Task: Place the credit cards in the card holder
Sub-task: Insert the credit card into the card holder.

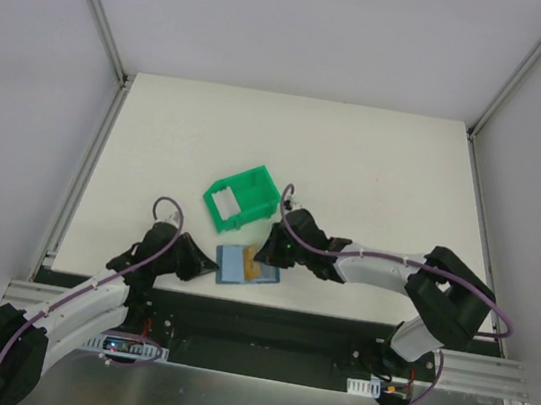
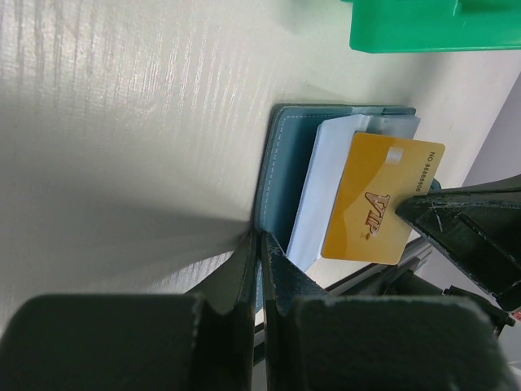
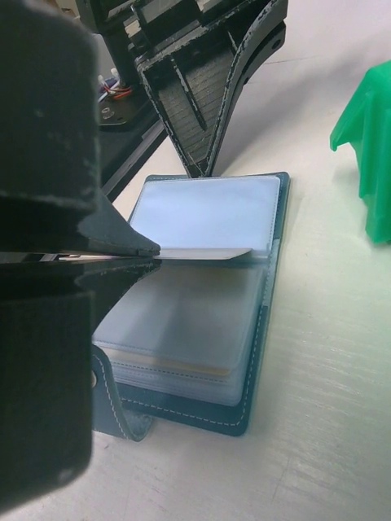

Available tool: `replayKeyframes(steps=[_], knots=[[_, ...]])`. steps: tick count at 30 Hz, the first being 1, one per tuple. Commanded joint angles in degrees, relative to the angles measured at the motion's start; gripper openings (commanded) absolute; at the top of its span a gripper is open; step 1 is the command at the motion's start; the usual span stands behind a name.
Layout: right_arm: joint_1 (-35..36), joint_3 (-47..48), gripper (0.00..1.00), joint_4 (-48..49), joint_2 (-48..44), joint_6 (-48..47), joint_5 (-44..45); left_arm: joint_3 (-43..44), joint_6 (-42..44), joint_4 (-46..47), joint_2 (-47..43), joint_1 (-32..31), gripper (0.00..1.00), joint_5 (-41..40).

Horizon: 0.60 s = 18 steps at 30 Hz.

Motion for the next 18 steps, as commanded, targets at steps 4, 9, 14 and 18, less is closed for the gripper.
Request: replayKeyframes(steps=[4,9,14,18], knots=[[-1.0,-0.1,0.01,0.9,-1.3,-0.6,0.0,-0.6,-0.1,-0.8,0.0,0.8,0.0,0.3],[-1.5,-0.1,0.01,1.3,-2.2,-1.8,-1.3,-0.4,0.5,-0.8,0.4,0.8,0.0,0.3],[-1.3,0.5,0.0,1.3,-4.6,-5.8,-2.1,-1.1,1.1,-0.8,0.7,0.8,0.0,-1.0],[-1.3,-0.7,0.0,0.8,-8.6,-8.5,-1.4,-1.7,2.1,-0.8,0.6,0.8,0.0,-2.7]])
